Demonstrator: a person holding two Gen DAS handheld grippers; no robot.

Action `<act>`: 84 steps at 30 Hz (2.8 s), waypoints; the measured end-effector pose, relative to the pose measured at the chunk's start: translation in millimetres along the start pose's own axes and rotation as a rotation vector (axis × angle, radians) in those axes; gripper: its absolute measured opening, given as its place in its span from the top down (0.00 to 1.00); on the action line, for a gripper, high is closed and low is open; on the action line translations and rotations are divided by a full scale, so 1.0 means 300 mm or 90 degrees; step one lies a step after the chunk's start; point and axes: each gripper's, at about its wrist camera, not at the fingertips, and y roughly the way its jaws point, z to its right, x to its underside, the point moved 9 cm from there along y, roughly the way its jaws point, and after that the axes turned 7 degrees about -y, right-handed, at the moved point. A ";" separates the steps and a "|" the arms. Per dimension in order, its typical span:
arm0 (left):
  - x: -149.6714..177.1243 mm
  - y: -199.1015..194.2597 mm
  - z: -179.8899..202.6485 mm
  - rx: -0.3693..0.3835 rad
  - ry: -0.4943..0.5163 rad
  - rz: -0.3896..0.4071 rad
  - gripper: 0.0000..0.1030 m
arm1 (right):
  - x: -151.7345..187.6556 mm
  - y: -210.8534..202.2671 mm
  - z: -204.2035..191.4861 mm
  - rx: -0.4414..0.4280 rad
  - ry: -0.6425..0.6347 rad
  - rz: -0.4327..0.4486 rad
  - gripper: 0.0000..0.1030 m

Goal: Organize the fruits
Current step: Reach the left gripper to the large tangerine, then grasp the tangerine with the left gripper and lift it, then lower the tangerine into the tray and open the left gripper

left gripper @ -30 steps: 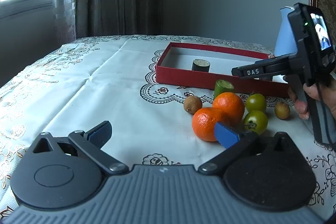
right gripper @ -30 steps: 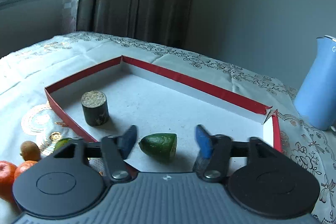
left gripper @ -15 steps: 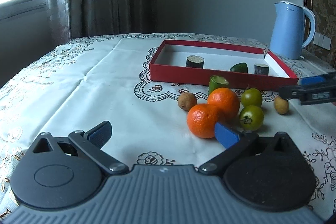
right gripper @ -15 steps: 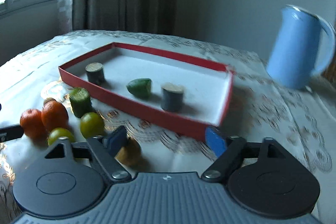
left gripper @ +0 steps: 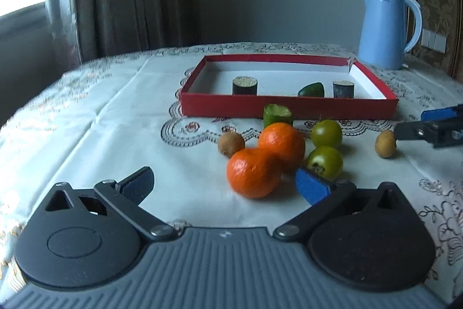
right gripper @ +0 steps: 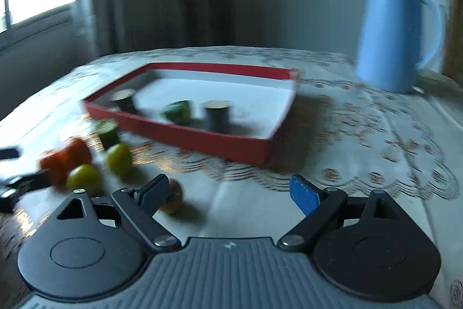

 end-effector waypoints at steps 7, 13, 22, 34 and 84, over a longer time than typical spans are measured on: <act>0.002 0.039 0.054 0.006 0.026 -0.015 0.00 | 0.032 0.003 -0.055 -0.005 -0.057 -0.017 0.12; 0.001 0.071 0.076 0.020 0.030 -0.035 0.11 | 0.045 0.029 -0.041 0.005 -0.044 -0.027 0.12; 0.012 0.091 0.078 0.053 0.017 -0.052 0.43 | 0.057 0.058 -0.055 0.021 -0.048 -0.043 0.08; 0.005 0.076 0.063 0.046 -0.002 -0.037 0.61 | 0.065 0.070 -0.034 0.023 -0.025 -0.057 0.00; -0.406 0.545 -0.017 0.011 -0.071 -0.059 0.61 | 0.065 0.073 -0.035 0.023 -0.024 -0.057 0.00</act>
